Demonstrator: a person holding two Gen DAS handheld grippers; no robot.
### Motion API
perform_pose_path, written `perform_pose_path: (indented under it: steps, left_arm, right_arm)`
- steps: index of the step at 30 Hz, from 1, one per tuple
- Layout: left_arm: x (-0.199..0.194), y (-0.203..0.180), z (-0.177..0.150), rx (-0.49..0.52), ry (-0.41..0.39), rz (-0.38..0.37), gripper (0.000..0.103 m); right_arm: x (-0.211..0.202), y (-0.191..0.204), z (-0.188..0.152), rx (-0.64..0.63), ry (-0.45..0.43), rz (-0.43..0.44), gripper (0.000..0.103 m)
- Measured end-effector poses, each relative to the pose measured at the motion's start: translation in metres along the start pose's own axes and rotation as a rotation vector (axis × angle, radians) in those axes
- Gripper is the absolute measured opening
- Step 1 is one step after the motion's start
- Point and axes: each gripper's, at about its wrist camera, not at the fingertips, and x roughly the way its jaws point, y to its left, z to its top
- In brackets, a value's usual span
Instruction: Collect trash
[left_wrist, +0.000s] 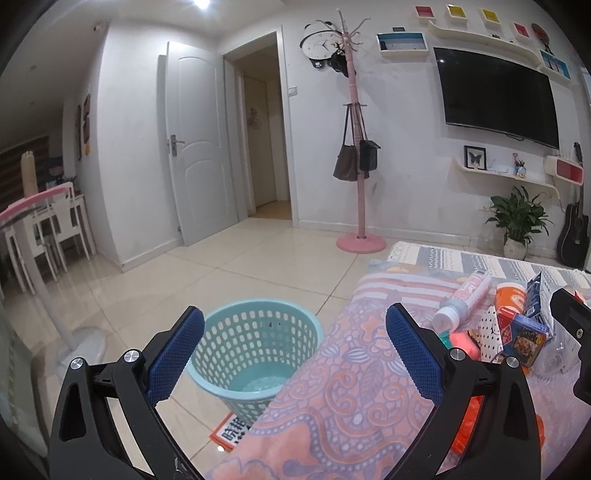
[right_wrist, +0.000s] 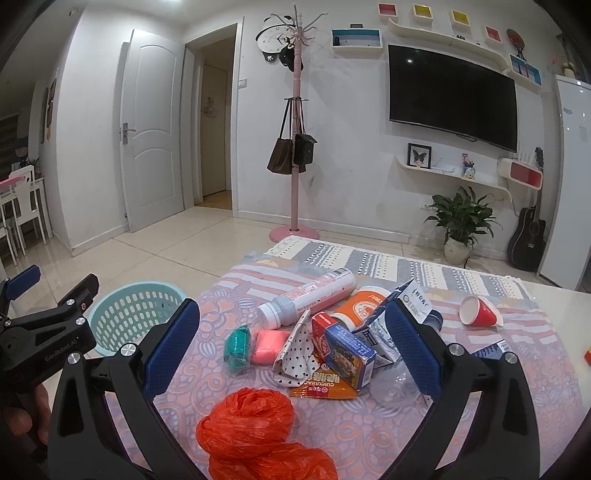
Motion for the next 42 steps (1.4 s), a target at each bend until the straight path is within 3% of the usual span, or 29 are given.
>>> perform_pose_path:
  steps: [42]
  left_arm:
    - [0.0065, 0.0023, -0.0044, -0.027, 0.04, -0.023, 0.096]
  right_arm:
    - [0.0001, -0.0032, -0.0013, -0.001, 0.008, 0.011, 0.095]
